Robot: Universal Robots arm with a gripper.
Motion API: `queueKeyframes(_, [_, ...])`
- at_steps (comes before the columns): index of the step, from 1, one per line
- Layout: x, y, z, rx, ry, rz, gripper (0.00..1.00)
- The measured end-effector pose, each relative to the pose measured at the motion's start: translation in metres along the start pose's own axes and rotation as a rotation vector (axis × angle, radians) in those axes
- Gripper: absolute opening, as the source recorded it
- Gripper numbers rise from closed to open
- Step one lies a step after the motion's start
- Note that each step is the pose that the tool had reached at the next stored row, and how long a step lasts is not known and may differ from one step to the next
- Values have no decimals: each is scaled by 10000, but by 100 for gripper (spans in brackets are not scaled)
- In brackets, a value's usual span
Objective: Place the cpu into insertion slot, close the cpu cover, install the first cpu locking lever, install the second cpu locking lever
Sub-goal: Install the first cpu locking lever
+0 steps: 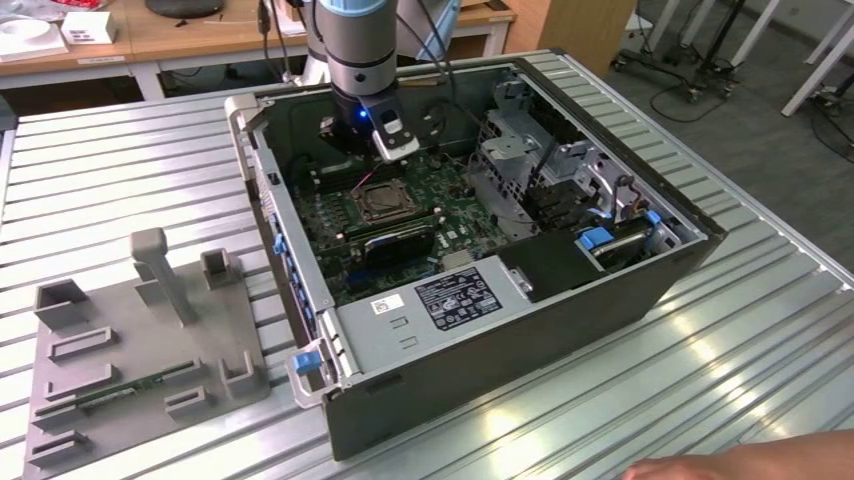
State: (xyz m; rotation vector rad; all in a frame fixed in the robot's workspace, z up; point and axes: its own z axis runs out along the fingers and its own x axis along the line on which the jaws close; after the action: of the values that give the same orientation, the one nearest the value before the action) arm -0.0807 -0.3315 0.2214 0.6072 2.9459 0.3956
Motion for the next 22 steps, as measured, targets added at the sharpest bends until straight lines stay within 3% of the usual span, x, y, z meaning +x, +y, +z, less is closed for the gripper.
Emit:
queueKeyframes(16, [4, 12, 4, -18, 7, 4, 11])
queueKeyframes(22, [0, 14, 5, -130, 53, 23, 11])
